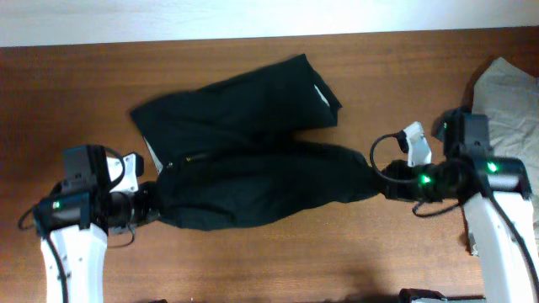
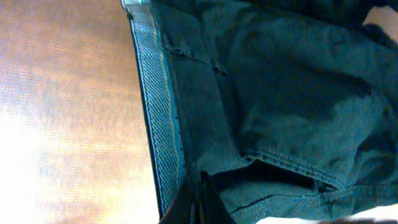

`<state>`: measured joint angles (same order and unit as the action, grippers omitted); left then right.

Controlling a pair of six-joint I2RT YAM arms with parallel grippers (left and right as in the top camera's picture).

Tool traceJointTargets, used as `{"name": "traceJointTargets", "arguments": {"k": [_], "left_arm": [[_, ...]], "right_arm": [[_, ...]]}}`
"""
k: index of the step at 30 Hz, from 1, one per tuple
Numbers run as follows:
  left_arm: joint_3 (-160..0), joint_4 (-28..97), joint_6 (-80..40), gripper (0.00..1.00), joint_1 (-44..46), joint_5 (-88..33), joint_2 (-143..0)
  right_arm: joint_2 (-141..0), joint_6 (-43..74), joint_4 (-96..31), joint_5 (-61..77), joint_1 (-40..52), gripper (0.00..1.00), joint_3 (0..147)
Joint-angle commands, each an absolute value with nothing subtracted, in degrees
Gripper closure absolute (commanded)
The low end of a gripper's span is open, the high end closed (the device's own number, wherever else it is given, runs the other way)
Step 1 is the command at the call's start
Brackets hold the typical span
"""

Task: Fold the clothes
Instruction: 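Lift the bottom edge with both grippers and fold it up toward the waistband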

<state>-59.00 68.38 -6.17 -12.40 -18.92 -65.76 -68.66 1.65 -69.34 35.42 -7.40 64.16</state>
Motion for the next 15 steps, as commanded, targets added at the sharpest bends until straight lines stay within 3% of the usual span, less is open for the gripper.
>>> {"name": "traceJointTargets", "arguments": {"k": [1, 9, 15], "left_arm": [[-60.25, 71.68, -9.85, 1.00, -12.56, -16.05, -60.84], [-61.78, 63.75, -14.24, 0.99, -12.56, -10.68, -58.96], [-61.78, 57.43, -15.86, 0.99, -12.56, -10.72, -66.37]], "right_arm": [[-63.57, 3.73, -70.76, 34.68, -7.14, 0.96, 65.32], [-64.16, 3.77, -58.13, 35.66, -7.11, 0.96, 66.24], [-74.37, 6.96, -43.24, 37.06, -4.86, 0.96, 66.41]]}}
